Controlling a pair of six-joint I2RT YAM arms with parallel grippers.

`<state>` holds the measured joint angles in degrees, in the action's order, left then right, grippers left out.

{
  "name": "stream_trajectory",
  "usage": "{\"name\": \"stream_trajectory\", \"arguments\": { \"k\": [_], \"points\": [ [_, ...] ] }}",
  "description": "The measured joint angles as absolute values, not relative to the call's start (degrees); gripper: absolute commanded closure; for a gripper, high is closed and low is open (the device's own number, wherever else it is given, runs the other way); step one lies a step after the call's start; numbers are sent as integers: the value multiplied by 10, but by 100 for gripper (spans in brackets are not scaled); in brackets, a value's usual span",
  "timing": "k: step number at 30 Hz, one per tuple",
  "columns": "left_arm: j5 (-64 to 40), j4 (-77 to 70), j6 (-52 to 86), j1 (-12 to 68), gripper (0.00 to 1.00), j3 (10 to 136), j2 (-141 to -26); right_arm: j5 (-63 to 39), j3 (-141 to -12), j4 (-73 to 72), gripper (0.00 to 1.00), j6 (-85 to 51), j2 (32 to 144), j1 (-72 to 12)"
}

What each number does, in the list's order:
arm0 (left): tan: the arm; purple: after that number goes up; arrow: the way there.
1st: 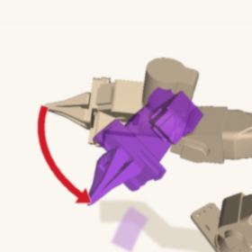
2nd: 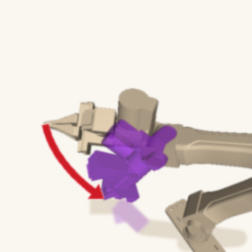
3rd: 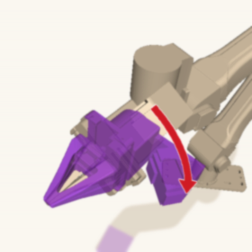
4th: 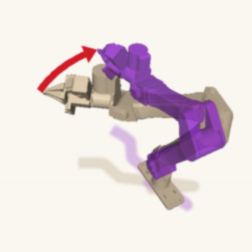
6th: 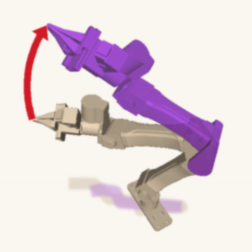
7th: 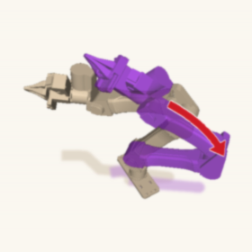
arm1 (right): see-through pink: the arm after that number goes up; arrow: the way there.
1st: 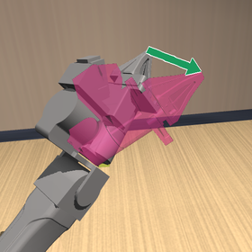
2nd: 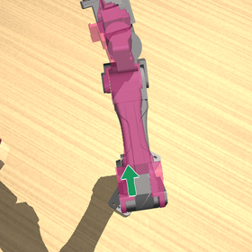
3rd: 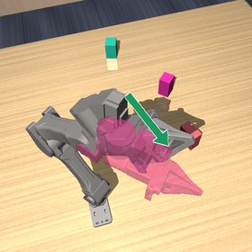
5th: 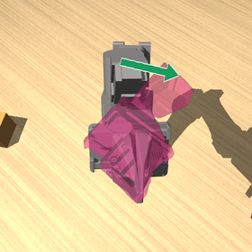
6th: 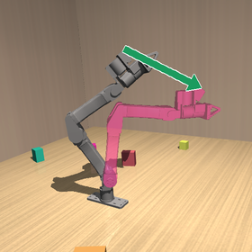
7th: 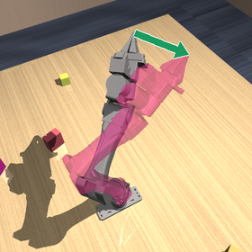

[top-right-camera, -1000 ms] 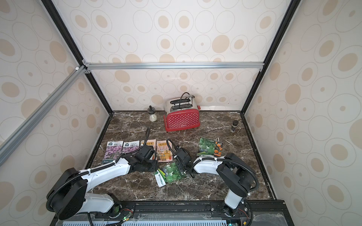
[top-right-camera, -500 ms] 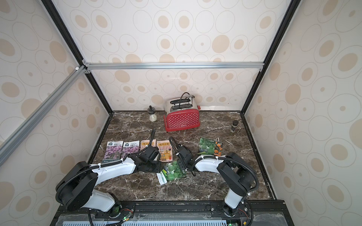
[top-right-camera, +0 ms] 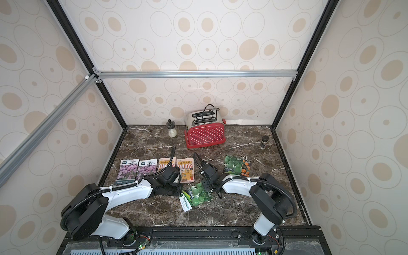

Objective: Arrange the seed packets in a row
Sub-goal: Pick up the seed packet from the center of the board.

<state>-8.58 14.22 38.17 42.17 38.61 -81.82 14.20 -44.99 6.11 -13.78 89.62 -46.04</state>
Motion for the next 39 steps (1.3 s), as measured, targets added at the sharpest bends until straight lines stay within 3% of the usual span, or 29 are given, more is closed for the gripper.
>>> {"name": "stream_trajectory", "arguments": {
  "k": [5, 12, 26, 39],
  "points": [
    [-72, 148, 392, 422, 100, 394, -781, 147, -449, 111, 22, -151, 752, -446],
    [-46, 128, 432, 424, 100, 442, -735, 122, -439, 156, 22, -186, 596, -377],
    [43, 50, 525, 429, 100, 473, -769, 95, -414, 185, 23, -223, 538, -359],
    [159, 27, 606, 497, 100, 527, -842, 43, -368, 156, 26, -282, 524, -319]
  ]
}}
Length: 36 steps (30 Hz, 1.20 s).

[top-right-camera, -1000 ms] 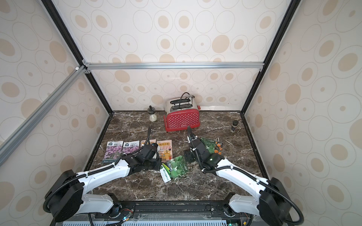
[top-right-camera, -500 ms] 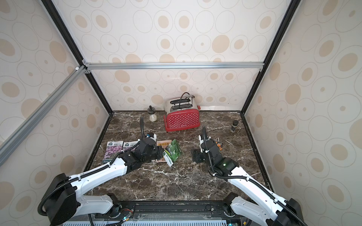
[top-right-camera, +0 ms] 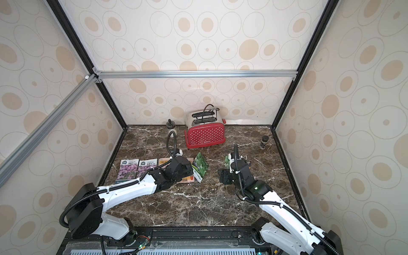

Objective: Arrange the seed packets in a row
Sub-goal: Pick up the seed packet from the center of the board, then place the seed packet at the center of the board.

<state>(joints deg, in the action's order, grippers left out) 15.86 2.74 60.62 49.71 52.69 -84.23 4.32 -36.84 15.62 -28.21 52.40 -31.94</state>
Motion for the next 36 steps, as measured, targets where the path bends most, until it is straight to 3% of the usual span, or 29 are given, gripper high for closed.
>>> {"name": "stream_trajectory", "arguments": {
  "k": [8, 17, 24, 36],
  "points": [
    [181, 20, 652, 502, 100, 553, -865, -74, -292, 13, 25, -443, 577, -253],
    [166, -3, 682, 502, 100, 569, -882, -164, -234, -216, 26, -642, 709, -243],
    [152, -15, 692, 502, 100, 576, -894, -189, -211, -382, 30, -767, 810, -243],
    [133, -34, 697, 502, 100, 585, -909, -177, -208, -513, 35, -870, 871, -269]
  ]
}}
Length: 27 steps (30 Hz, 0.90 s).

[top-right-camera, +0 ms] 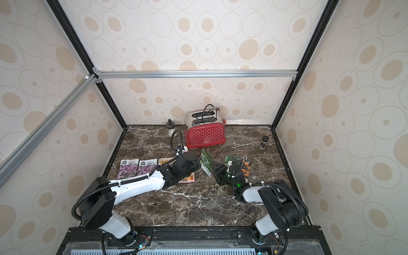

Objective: Arrange the seed packets in a row
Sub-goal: Place the seed packet at the center of the board.

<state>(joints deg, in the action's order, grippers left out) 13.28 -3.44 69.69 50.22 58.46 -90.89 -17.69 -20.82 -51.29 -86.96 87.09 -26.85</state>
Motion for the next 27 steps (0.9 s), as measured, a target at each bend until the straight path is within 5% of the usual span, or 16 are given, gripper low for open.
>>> {"name": "stream_trajectory", "arguments": {
  "k": [10, 25, 27],
  "points": [
    [129, -42, 697, 502, 100, 590, -919, -156, -199, -552, 43, -907, 881, -291],
    [130, -51, 697, 502, 100, 595, -923, -86, -190, -573, 99, -924, 892, -318],
    [130, -51, 697, 502, 100, 595, -924, -82, -190, -567, 100, -919, 884, -318]
  ]
}}
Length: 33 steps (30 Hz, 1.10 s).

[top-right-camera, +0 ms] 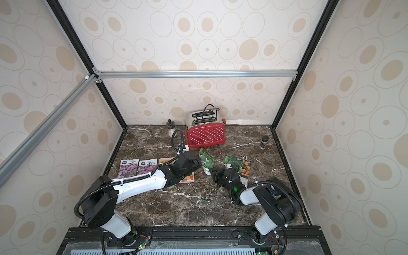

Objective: Arrange the seed packets in a row
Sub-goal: Place the seed packet at the center of the board.

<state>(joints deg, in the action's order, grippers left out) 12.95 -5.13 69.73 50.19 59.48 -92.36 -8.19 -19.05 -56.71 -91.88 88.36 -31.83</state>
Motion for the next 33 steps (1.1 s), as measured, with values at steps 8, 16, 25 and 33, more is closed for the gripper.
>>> {"name": "stream_trajectory", "arguments": {
  "k": [8, 16, 25, 33],
  "points": [
    [130, -50, 697, 502, 100, 594, -923, -80, -203, -504, 100, -872, 855, -318],
    [130, -16, 661, 502, 50, 561, -889, -100, -258, -321, 100, -726, 770, -318],
    [118, 15, 601, 502, 43, 513, -838, -105, -272, -151, 100, -558, 705, -307],
    [119, 22, 572, 501, 42, 503, -806, -126, -305, -90, 100, -477, 745, -272]
  ]
}}
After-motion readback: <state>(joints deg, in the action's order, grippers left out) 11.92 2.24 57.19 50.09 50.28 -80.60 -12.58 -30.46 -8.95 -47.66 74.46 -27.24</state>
